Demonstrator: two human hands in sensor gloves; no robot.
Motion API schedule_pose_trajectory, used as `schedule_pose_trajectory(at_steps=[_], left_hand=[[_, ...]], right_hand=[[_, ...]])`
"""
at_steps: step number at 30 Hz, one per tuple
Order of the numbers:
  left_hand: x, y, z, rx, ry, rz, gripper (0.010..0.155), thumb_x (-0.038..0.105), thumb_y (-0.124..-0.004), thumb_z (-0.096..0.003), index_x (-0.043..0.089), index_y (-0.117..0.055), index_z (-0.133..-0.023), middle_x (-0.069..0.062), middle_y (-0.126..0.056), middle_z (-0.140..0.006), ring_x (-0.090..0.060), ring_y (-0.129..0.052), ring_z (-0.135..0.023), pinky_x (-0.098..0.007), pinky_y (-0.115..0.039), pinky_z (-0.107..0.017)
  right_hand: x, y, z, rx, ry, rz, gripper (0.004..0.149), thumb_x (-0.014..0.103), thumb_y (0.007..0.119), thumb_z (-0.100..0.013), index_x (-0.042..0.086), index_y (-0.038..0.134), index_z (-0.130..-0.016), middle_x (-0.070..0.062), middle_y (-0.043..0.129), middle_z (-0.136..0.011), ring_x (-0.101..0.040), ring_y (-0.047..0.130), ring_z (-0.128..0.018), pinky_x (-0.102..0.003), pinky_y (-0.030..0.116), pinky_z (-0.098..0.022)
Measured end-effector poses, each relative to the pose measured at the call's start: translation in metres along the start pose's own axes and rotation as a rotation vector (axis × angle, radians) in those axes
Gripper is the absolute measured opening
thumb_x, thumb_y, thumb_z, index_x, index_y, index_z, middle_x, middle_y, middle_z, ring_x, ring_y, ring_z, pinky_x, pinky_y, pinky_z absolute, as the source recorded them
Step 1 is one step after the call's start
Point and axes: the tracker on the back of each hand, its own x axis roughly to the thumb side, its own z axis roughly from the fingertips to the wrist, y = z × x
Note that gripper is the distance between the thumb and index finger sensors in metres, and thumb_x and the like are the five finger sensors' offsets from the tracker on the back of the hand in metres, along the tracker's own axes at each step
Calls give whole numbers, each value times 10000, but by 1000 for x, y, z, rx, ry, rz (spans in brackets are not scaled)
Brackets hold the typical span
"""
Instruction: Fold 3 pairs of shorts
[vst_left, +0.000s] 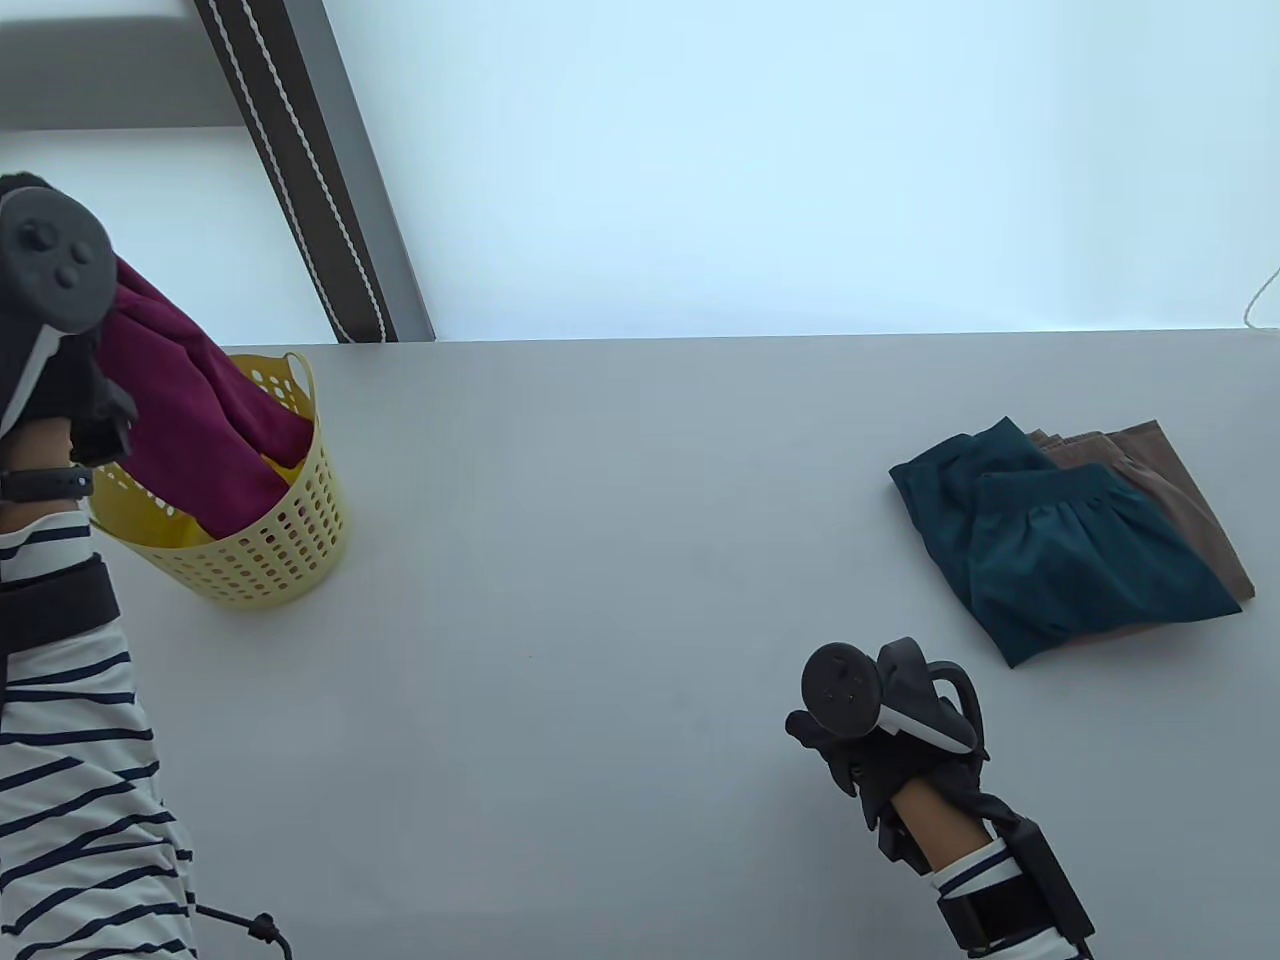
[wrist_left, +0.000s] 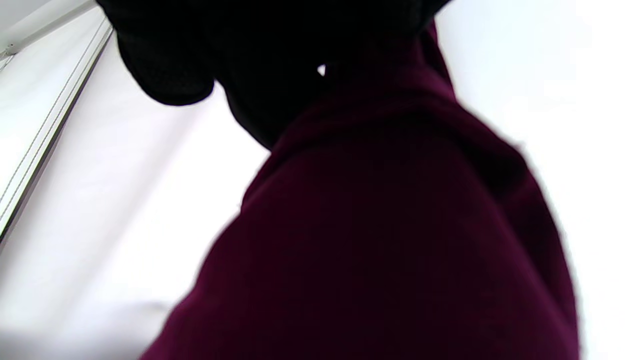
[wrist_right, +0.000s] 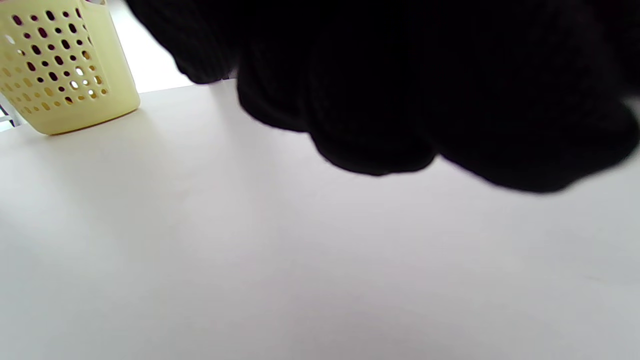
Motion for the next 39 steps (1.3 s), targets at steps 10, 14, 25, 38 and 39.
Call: schedule_pose_trajectory(at_steps=[10,14,25,38,39], left_hand=[[34,122,1,337,-51,310,278,332,-682,-499,285,-739,-768,41,-872,-504,-86,-1042,-566,-512,-850,-629],[67,84,12,217,-144,291,279,335,-682,-498,290,-740,-767,45,-874,-505,-84,-1044,-567,-510,-850,-631],[135,-42,133,48,-596,183,302,371,-675,-501,319,-709,-796,75,-883,-546,-75,-1047,-625,-497,-838,-650],[147,-47,221,-174,-1184,386,630,614,-668,-374,490,-445,-950,26,-747,-932,-206,-874,-962,-580,-652,-766],[156,-60,215,-201,-1172,338,641,624,-659,-371,484,-444,-958,19,-743,-942,-208,-877,-961,-580,-657,-761]], right_hand=[[-1,-5,3,-32,0,-1,383,424,660,-487,114,885,-491,-136,970,-362,-263,983,-153,-490,815,-202],[-1,-7,5,-48,-2,6,382,423,660,-487,115,886,-491,-136,971,-362,-262,984,-153,-488,817,-200],[0,-9,8,-55,-6,17,381,423,661,-486,116,886,-490,-134,972,-361,-260,986,-151,-487,818,-198],[-7,-6,5,-26,19,-18,385,422,660,-488,112,887,-495,-138,972,-367,-264,988,-156,-489,817,-201],[-8,-4,4,-21,22,-19,385,423,660,-488,112,887,-495,-139,973,-367,-264,988,-157,-489,817,-201]])
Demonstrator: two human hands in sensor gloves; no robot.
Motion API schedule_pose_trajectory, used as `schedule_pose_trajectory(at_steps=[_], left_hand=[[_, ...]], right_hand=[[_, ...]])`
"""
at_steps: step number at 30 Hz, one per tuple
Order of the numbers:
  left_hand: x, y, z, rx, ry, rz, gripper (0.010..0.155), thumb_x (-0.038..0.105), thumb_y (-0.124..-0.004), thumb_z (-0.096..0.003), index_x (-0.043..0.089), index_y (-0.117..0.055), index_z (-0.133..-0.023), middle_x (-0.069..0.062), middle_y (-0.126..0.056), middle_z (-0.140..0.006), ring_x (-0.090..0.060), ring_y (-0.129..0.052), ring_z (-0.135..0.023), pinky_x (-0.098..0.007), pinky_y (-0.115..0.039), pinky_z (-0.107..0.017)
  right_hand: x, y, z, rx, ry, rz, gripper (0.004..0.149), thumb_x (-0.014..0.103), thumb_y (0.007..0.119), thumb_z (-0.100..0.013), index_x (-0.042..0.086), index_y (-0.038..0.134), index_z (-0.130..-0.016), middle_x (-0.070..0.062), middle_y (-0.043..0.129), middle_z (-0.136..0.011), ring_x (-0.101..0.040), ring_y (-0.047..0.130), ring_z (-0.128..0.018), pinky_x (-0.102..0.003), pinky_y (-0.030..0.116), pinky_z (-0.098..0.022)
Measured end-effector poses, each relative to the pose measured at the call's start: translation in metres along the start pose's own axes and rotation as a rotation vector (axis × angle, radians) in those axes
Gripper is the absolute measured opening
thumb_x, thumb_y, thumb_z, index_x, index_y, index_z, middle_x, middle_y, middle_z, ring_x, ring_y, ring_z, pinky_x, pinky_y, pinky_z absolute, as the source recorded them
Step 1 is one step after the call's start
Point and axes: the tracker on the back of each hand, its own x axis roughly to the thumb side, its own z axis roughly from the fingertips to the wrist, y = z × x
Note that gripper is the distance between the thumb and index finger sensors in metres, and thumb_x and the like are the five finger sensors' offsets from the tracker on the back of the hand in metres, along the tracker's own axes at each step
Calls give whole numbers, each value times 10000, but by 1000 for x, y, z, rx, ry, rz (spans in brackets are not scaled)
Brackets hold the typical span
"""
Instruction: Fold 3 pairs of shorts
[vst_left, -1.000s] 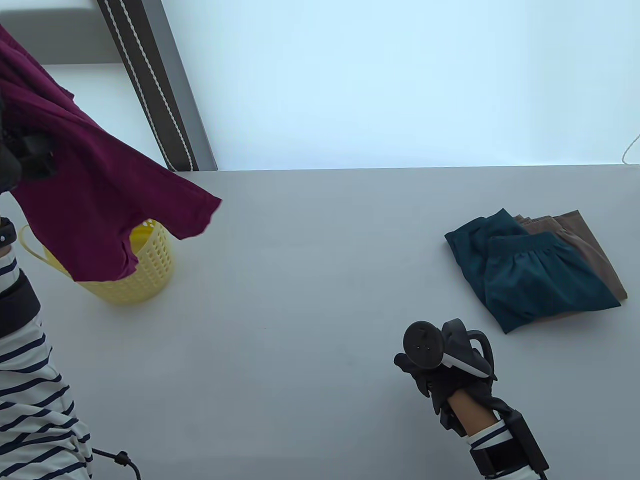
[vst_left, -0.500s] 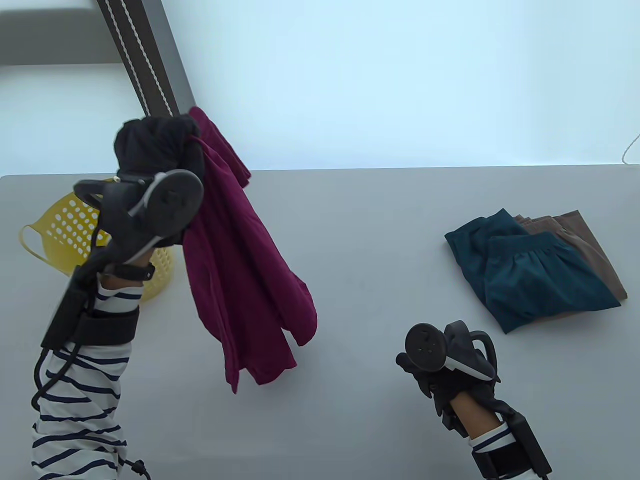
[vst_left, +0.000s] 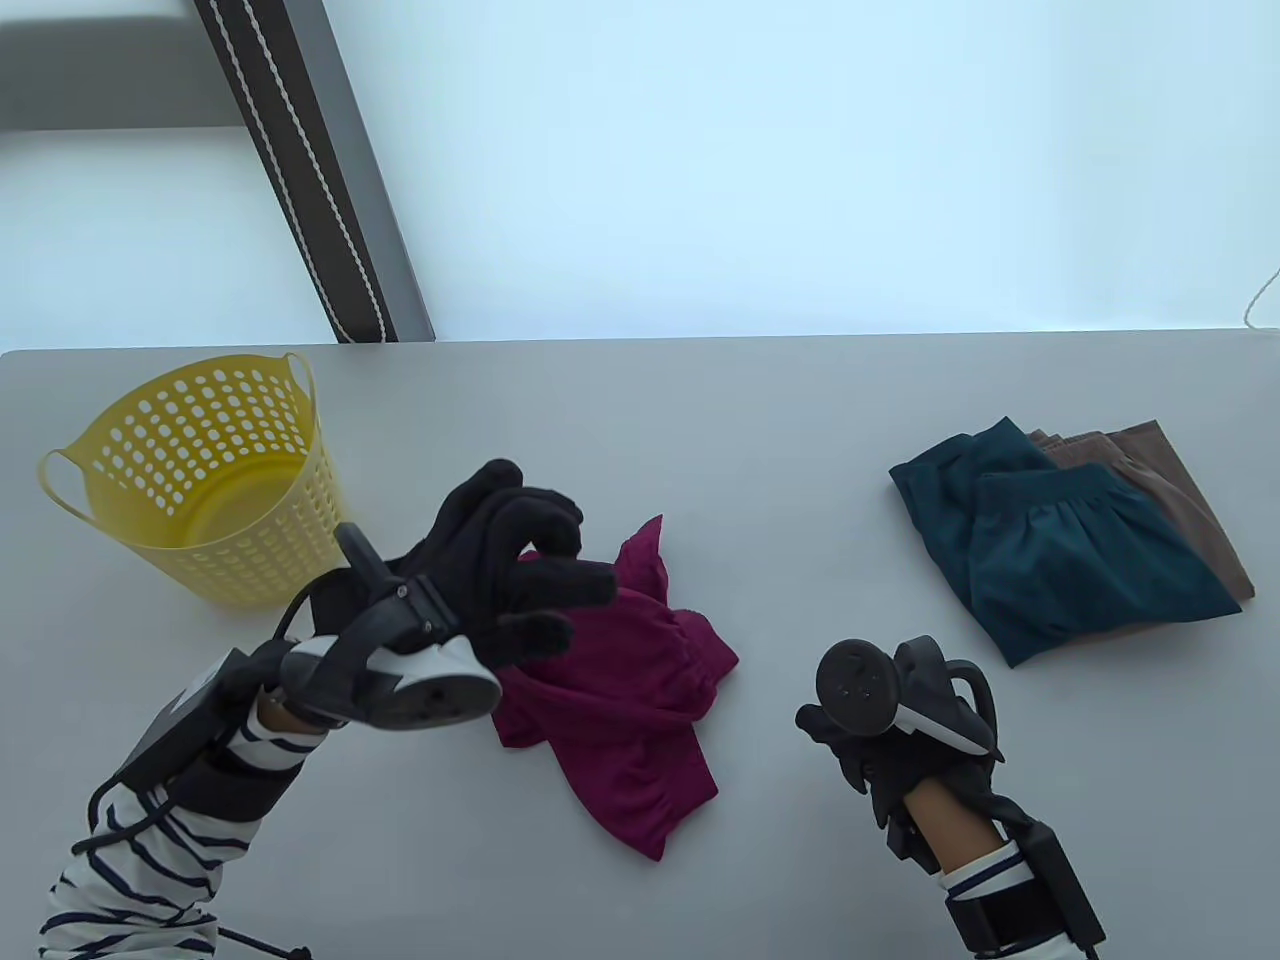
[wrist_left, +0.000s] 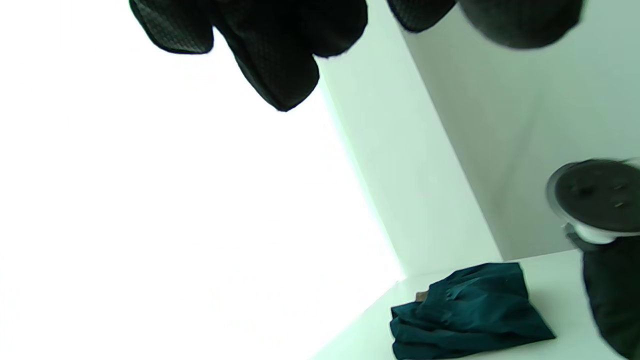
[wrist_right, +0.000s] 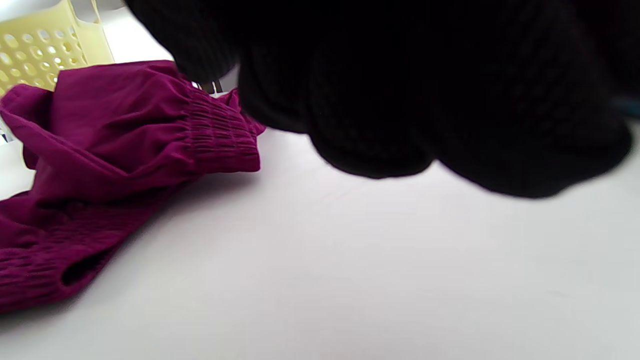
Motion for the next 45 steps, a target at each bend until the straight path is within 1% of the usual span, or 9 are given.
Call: schedule_pose_trajectory(at_steps=[8,11,14,19,24,30,34,39,45], left_hand=[[31,-177,-65,-856,-44,215,1018,728,-543,-297,234,-189,-1113,-346,-405,-1094,-498,-637,-1019,-739,-485,-718],[61,-221,-72,-965,-58,114,1028,729,-530,-290,167,-336,-1127,-378,-405,-1093,-517,-648,-1005,-748,-499,-701],[78,-248,-77,-1000,-48,-80,679,636,-623,-354,307,-609,-947,-287,-513,-1072,-421,-746,-970,-699,-576,-699],[52,-236,-92,-855,113,-59,517,550,-681,-390,365,-636,-871,-194,-598,-1042,-344,-808,-935,-668,-607,-709],[-5,-161,-99,-465,290,-161,504,518,-683,-417,415,-541,-890,-183,-568,-1046,-340,-779,-952,-667,-590,-719],[-6,-92,-60,-121,176,-339,528,502,-661,-437,420,-456,-917,-159,-546,-1040,-313,-764,-955,-652,-592,-726],[42,-102,-10,-186,-72,-362,574,519,-645,-432,418,-418,-949,-161,-545,-1046,-317,-763,-959,-651,-592,-729],[138,-161,85,-729,-606,-248,705,578,-597,-398,391,-299,-1008,-258,-421,-1077,-393,-669,-998,-683,-540,-725],[146,-120,77,-579,-619,-157,723,615,-575,-389,400,-298,-1020,-254,-430,-1088,-386,-683,-996,-683,-545,-724]], right_hand=[[-2,8,-4,41,23,18,386,423,659,-487,112,887,-498,-139,974,-371,-266,990,-161,-490,818,-204],[-3,10,-5,53,31,23,386,422,659,-487,111,887,-501,-141,974,-374,-267,992,-164,-491,818,-206],[-4,11,-6,61,35,24,386,422,659,-487,111,887,-501,-141,974,-375,-269,992,-165,-491,819,-206],[-5,10,-5,58,35,26,387,422,659,-487,110,887,-502,-142,975,-377,-270,993,-167,-493,818,-208],[-6,10,-5,55,37,24,386,422,659,-487,110,887,-503,-143,975,-378,-271,994,-170,-493,818,-210],[-8,10,-5,54,38,14,387,421,659,-488,110,887,-505,-143,974,-381,-271,994,-171,-493,818,-211],[-7,10,-5,58,34,12,387,421,659,-488,109,887,-504,-143,975,-381,-272,995,-172,-494,818,-211],[-7,10,-5,65,29,10,389,423,658,-487,110,888,-502,-142,976,-377,-270,995,-169,-493,819,-209],[-8,10,-5,68,32,4,390,423,658,-488,109,889,-502,-142,976,-377,-270,995,-168,-492,819,-207]])
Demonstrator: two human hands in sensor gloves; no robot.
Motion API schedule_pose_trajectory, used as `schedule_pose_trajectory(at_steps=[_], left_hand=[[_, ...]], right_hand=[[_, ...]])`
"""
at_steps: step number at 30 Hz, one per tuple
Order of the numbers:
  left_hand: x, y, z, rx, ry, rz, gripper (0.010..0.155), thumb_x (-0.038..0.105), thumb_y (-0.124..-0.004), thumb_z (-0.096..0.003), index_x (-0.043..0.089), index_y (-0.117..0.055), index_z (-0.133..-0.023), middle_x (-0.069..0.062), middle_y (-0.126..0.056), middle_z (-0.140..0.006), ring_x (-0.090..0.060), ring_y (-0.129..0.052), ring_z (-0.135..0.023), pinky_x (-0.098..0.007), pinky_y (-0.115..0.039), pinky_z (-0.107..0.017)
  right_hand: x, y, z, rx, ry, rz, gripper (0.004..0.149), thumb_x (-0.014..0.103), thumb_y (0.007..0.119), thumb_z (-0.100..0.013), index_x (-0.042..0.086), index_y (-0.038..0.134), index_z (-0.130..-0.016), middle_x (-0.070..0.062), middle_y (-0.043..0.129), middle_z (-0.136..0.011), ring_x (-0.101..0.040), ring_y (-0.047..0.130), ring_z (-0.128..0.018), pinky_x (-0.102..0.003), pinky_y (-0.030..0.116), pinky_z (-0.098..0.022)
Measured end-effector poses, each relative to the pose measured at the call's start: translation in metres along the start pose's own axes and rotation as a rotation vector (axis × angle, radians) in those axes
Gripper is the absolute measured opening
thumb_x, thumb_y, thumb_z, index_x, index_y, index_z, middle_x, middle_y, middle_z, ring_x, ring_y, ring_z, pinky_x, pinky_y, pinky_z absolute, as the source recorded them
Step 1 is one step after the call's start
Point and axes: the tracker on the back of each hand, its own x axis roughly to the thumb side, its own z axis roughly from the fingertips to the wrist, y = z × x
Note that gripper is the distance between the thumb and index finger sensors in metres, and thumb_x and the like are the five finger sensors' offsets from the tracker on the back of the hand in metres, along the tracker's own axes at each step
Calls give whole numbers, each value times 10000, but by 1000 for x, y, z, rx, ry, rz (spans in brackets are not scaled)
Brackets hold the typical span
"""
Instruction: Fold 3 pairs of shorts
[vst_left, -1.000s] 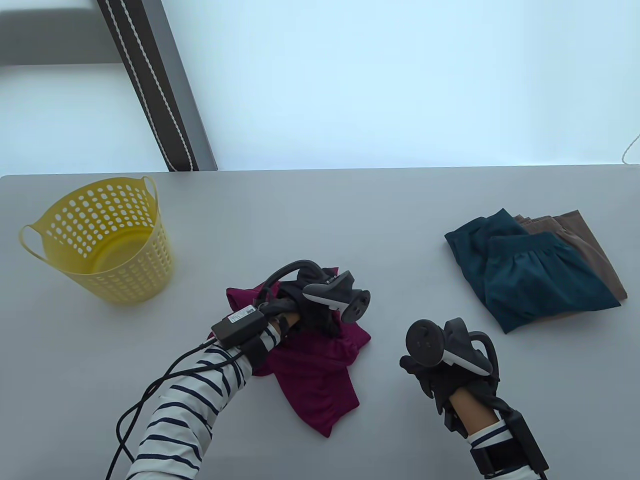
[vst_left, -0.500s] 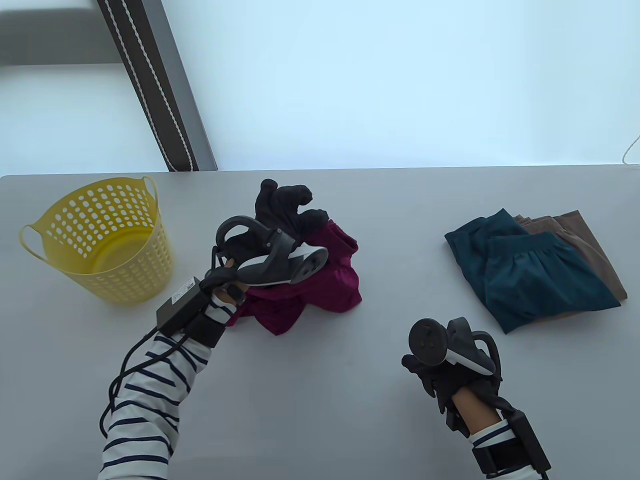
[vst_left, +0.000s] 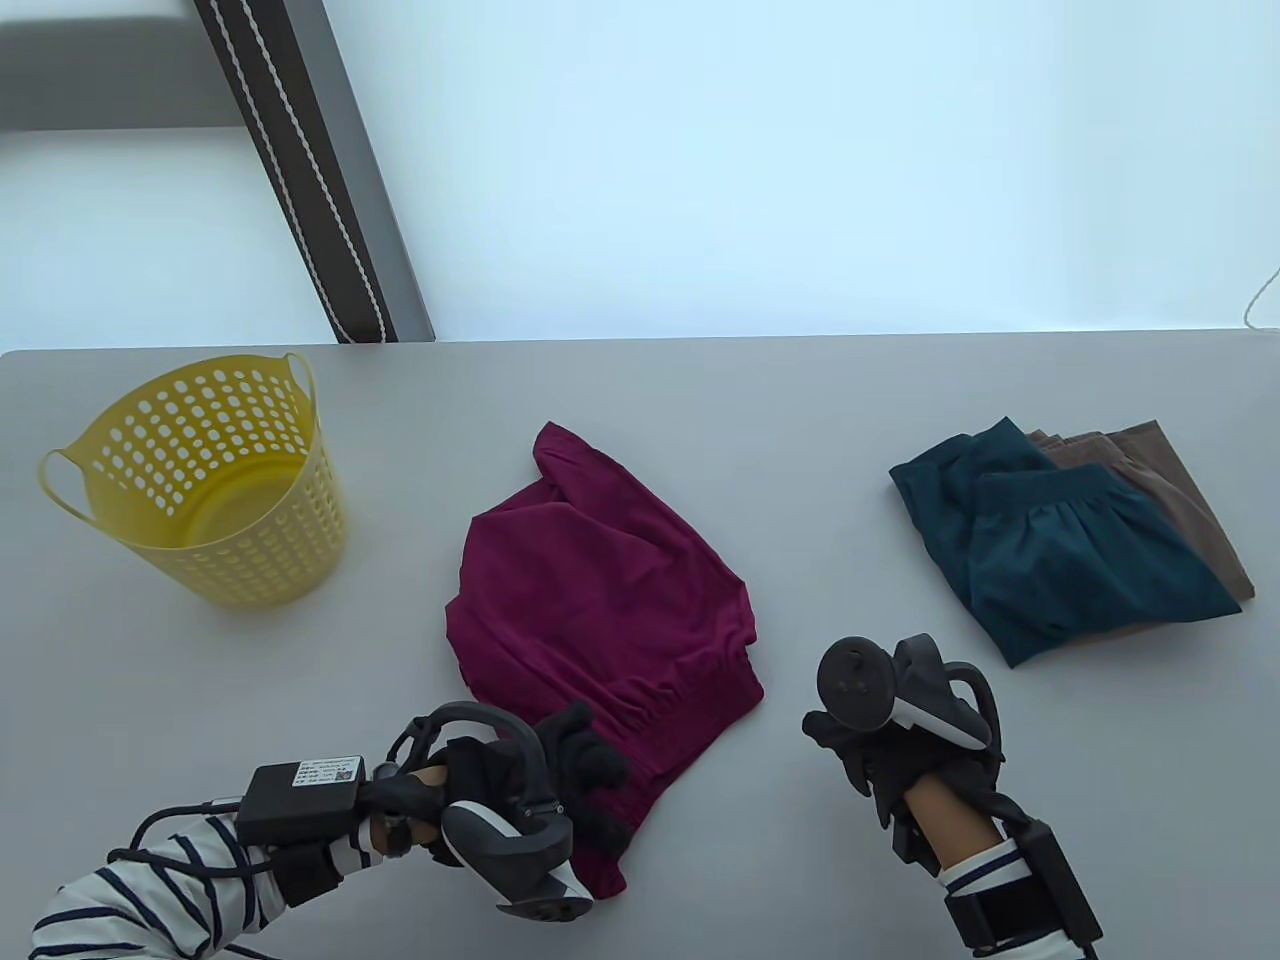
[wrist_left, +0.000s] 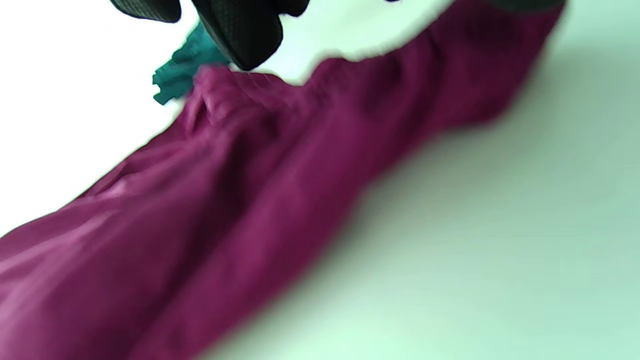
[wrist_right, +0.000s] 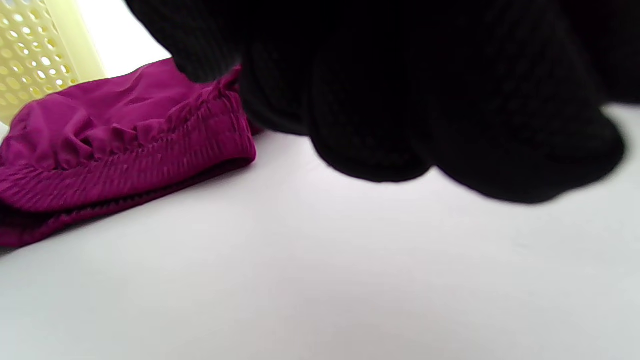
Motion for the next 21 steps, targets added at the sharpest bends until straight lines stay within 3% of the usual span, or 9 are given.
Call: schedule_pose_trajectory(at_steps=[4,7,11,14,18,21], left_hand=[[-50,48,-10,173,111,50,696,614,-587,-389,432,-332,-1010,-234,-450,-1095,-370,-699,-999,-674,-554,-731],[-78,59,-43,170,138,89,668,600,-604,-389,456,-363,-995,-220,-457,-1097,-359,-705,-999,-667,-557,-737],[-96,43,-108,27,157,52,692,602,-603,-368,455,-340,-992,-232,-433,-1094,-355,-694,-999,-661,-560,-735],[-101,25,-147,-79,176,81,806,631,-580,-335,388,-256,-1032,-271,-401,-1095,-375,-678,-1004,-670,-560,-728],[-101,5,-180,-214,149,186,934,663,-580,-296,303,-190,-1065,-328,-321,-1121,-443,-628,-1029,-699,-527,-725],[-96,-10,-194,-315,119,149,881,667,-601,-288,331,-322,-1053,-307,-329,-1138,-450,-628,-1042,-701,-530,-725]], right_hand=[[0,0,0,6,5,2,390,423,657,-488,110,889,-503,-142,977,-378,-270,997,-168,-491,820,-208],[-1,-2,1,-9,14,5,389,423,657,-487,111,889,-505,-143,977,-381,-270,997,-171,-492,820,-209],[-4,-6,4,-46,31,15,387,420,659,-485,108,885,-519,-148,975,-403,-280,1002,-193,-497,818,-223],[-8,-10,6,-76,47,16,385,417,664,-484,102,878,-540,-155,969,-430,-292,1002,-222,-506,812,-241],[-12,-13,7,-93,69,15,389,424,672,-479,98,870,-556,-160,964,-448,-297,1001,-240,-510,809,-251],[-16,-15,8,-107,101,28,398,432,678,-475,94,863,-572,-164,960,-467,-303,1002,-258,-511,808,-258]])
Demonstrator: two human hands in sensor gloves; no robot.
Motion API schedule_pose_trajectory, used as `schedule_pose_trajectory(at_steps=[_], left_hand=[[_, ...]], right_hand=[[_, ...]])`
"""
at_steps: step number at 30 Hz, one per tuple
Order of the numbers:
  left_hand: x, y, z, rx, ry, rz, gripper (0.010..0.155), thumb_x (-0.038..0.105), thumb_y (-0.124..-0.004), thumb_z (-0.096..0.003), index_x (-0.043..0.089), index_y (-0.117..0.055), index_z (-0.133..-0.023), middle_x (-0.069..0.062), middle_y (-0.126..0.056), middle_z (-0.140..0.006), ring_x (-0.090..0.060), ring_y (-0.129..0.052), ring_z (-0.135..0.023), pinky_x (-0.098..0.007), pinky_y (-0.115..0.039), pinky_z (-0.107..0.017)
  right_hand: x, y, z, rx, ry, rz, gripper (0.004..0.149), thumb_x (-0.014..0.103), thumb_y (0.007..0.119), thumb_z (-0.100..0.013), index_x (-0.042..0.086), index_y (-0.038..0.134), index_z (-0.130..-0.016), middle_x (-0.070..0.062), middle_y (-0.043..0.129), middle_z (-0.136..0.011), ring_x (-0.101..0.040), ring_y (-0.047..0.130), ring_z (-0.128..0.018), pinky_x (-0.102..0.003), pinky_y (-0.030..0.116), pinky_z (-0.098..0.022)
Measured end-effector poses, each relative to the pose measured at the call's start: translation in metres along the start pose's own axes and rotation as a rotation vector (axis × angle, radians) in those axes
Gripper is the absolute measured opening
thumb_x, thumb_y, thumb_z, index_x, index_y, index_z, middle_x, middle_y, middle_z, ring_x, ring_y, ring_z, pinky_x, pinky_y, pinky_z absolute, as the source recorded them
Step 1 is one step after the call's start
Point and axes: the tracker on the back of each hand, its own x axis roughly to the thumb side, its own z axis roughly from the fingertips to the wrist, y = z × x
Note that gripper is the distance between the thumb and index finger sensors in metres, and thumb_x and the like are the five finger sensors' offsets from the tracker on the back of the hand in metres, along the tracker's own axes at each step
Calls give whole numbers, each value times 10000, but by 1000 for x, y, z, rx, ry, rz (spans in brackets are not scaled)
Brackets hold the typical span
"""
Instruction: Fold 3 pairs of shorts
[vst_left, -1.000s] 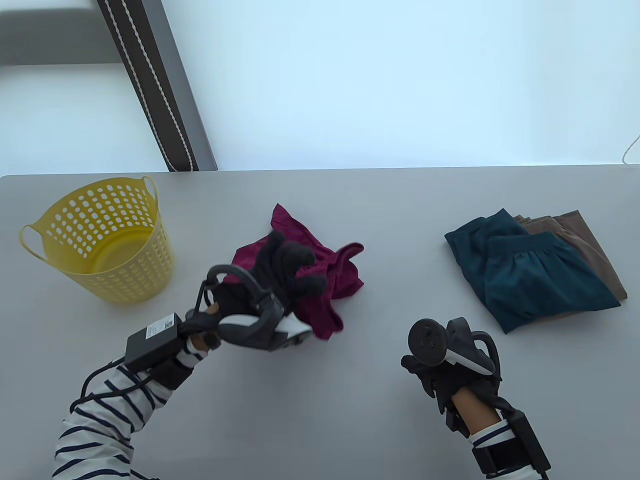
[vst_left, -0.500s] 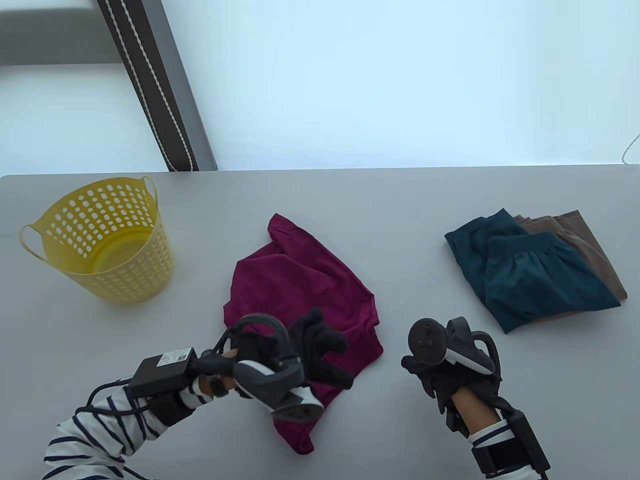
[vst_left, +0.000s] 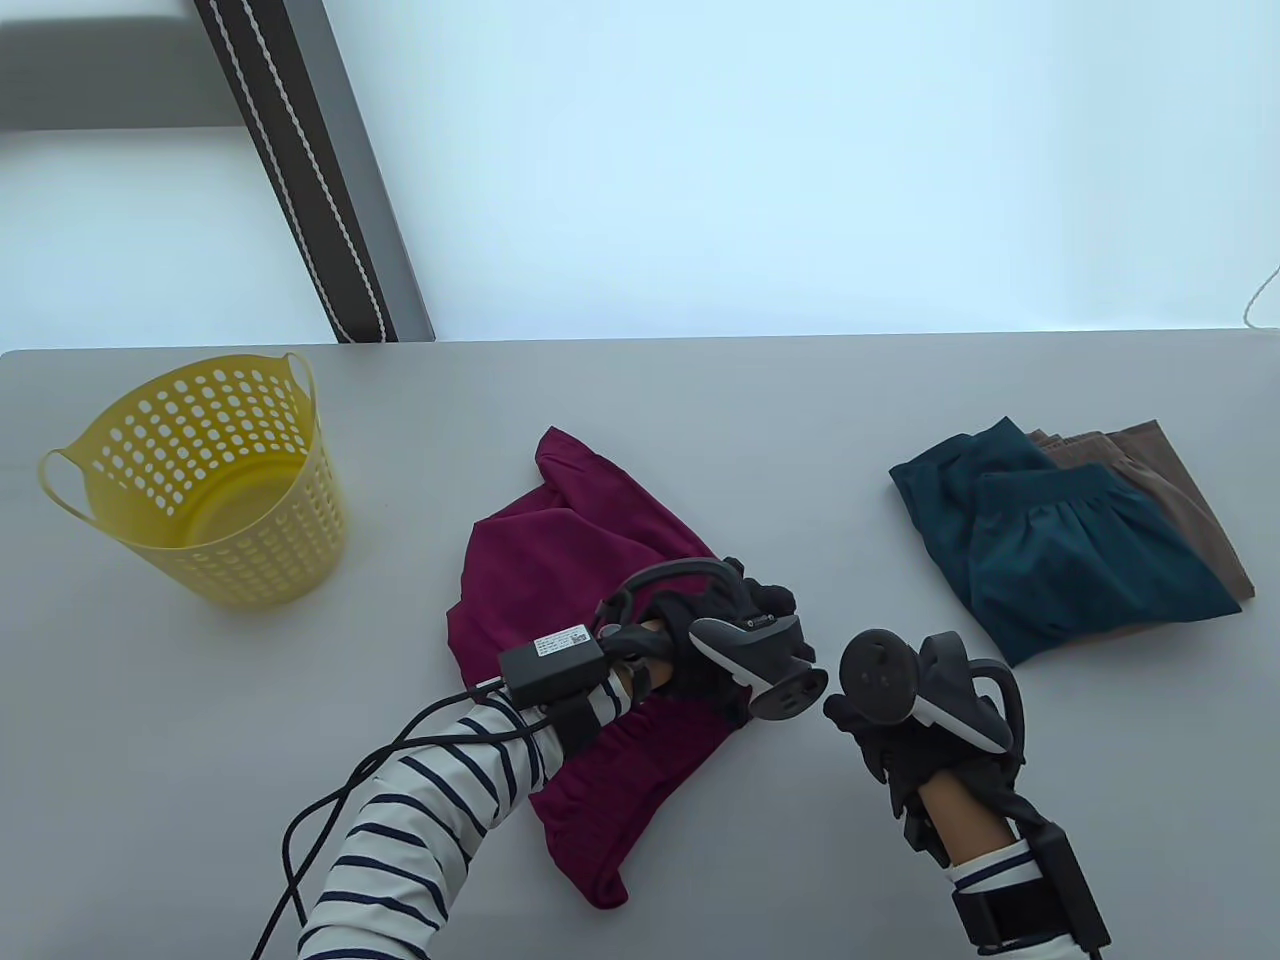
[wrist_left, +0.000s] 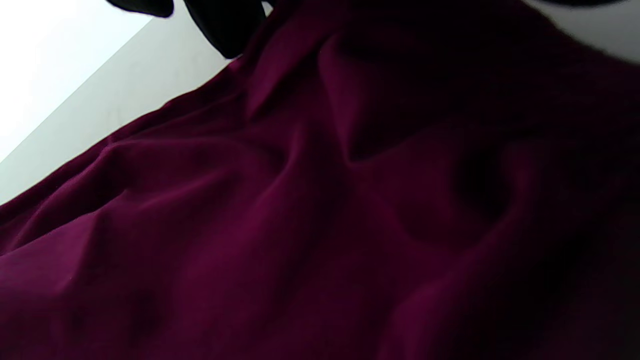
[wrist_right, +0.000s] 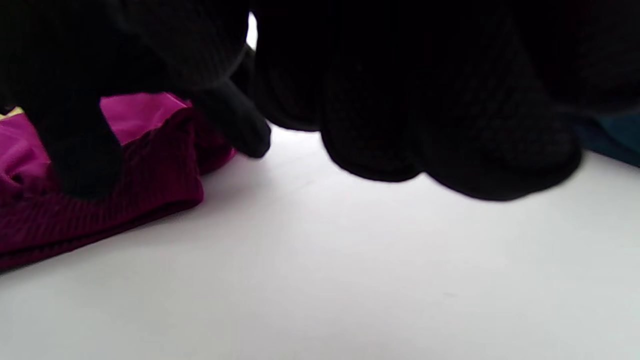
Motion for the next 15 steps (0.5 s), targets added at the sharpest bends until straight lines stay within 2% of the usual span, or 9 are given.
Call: schedule_pose_trajectory(at_steps=[1,5,8,10,11,13,15], left_hand=[[2,-3,-3,3,9,-15,804,651,-614,-295,349,-416,-1013,-284,-355,-1140,-433,-641,-1042,-694,-540,-726],[8,2,1,155,60,1,465,536,-684,-336,391,-658,-776,-96,-574,-1102,-347,-785,-1004,-640,-620,-729],[5,15,17,296,123,25,442,525,-675,-355,408,-614,-777,-46,-668,-1064,-282,-856,-978,-604,-665,-729],[-8,29,34,409,173,168,430,501,-671,-374,396,-588,-782,-10,-745,-1028,-231,-918,-939,-570,-700,-727],[-18,38,46,482,201,271,427,488,-674,-380,385,-586,-785,16,-792,-1002,-202,-957,-908,-547,-719,-727],[-33,51,67,592,231,409,422,466,-683,-391,365,-587,-789,61,-866,-946,-157,-1018,-846,-507,-754,-719],[-50,61,92,716,287,517,416,455,-689,-399,351,-592,-790,114,-907,-875,-98,-1059,-778,-463,-788,-706]], right_hand=[[-1,-1,0,-5,9,2,401,435,680,-474,94,860,-580,-167,958,-477,-304,1003,-267,-511,807,-261],[-5,-1,-1,17,18,-9,455,461,717,-452,69,825,-655,-194,932,-562,-340,1000,-352,-509,800,-291],[-2,5,-3,64,-35,-50,694,538,723,-415,7,677,-859,-272,809,-760,-431,935,-560,-549,756,-389],[2,9,-4,98,-103,-141,883,600,699,-394,-25,505,-987,-316,686,-883,-498,841,-701,-591,705,-460],[3,11,-5,107,-127,-179,913,613,692,-392,-28,472,-1003,-323,655,-908,-520,811,-729,-605,687,-478],[7,18,-6,113,-193,-350,997,653,673,-386,-13,348,-1052,-304,540,-1012,-613,631,-851,-683,574,-541],[10,21,-7,108,-219,-402,989,666,669,-383,1,378,-1054,-279,569,-1017,-601,608,-878,-702,535,-556]])
